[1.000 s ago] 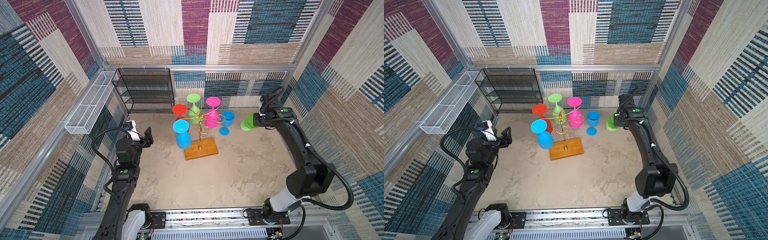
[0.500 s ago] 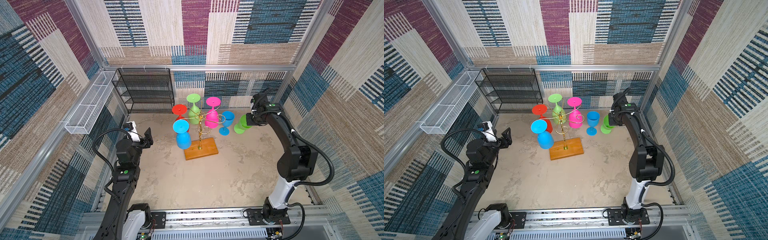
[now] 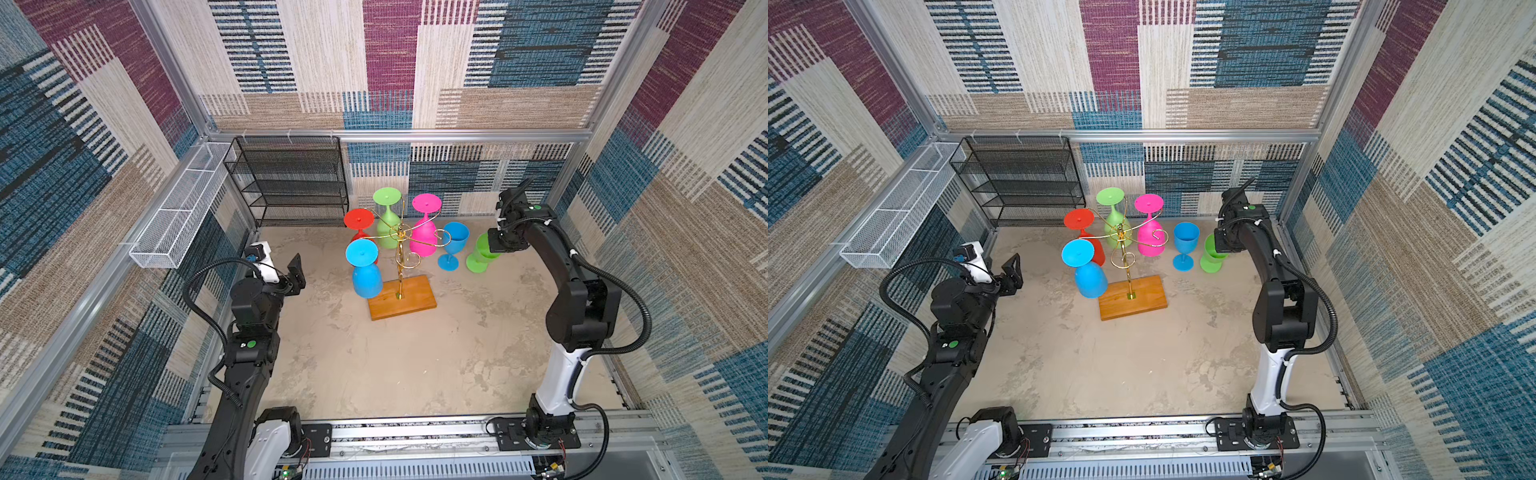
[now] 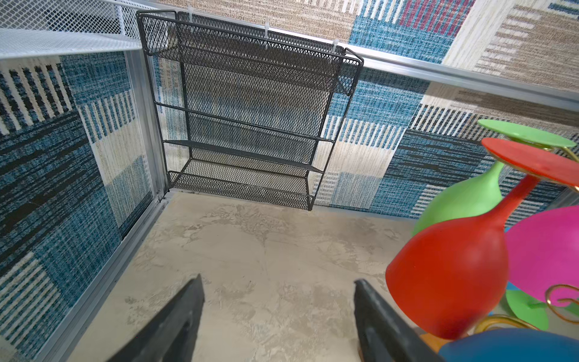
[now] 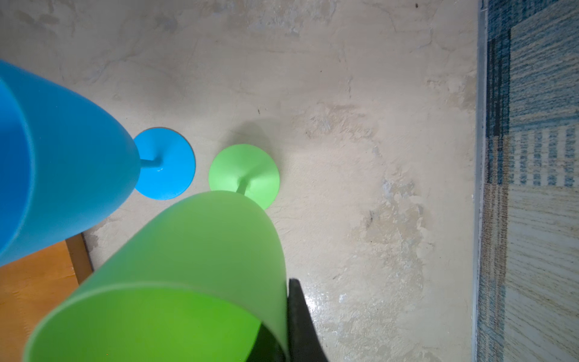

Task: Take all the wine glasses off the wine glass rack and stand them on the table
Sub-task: 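Lower the green glass onto the table and open the right gripper, then raise the right gripper away from the standing green glass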

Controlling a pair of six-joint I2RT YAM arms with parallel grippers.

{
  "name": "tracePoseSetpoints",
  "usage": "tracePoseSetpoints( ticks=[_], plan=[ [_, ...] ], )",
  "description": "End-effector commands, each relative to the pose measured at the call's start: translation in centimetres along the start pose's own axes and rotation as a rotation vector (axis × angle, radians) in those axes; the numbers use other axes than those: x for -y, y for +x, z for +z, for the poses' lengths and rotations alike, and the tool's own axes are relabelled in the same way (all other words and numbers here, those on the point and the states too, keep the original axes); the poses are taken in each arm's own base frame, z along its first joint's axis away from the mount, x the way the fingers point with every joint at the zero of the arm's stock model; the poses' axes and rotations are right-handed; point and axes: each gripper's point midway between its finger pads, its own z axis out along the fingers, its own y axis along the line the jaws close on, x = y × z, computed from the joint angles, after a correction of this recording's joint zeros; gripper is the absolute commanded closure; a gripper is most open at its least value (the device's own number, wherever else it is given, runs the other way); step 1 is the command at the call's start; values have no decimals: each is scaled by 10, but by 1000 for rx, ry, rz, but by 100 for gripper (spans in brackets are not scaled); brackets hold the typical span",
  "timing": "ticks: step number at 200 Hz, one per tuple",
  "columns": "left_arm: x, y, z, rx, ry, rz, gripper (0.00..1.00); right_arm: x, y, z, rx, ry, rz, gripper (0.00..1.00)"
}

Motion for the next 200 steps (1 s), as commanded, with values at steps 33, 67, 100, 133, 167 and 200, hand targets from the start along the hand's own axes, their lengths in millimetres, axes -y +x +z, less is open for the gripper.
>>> tracePoseSetpoints(
  ticks=[33,67,100,133,167,200],
  plan=[
    [4,-9,-2,35,20,12,23,-5,-3,7,-7,-16,-8,91],
    [4,-9,-2,35,24,12,22,-7,-7,9,-6,-25,-8,82],
    [0,-7,-2,29,-1,17,23,-10,-21,-4,50,-53,0,69],
    [-4,-7,-4,32,-24,9,23,-16,-38,-19,115,-97,8,58],
    [2,-13,-5,66,16,-38,23,-17,-68,-70,324,-145,50,52],
    [26,-24,-8,23,155,-148,23,-22,-80,-158,623,-265,74,35]
  ],
)
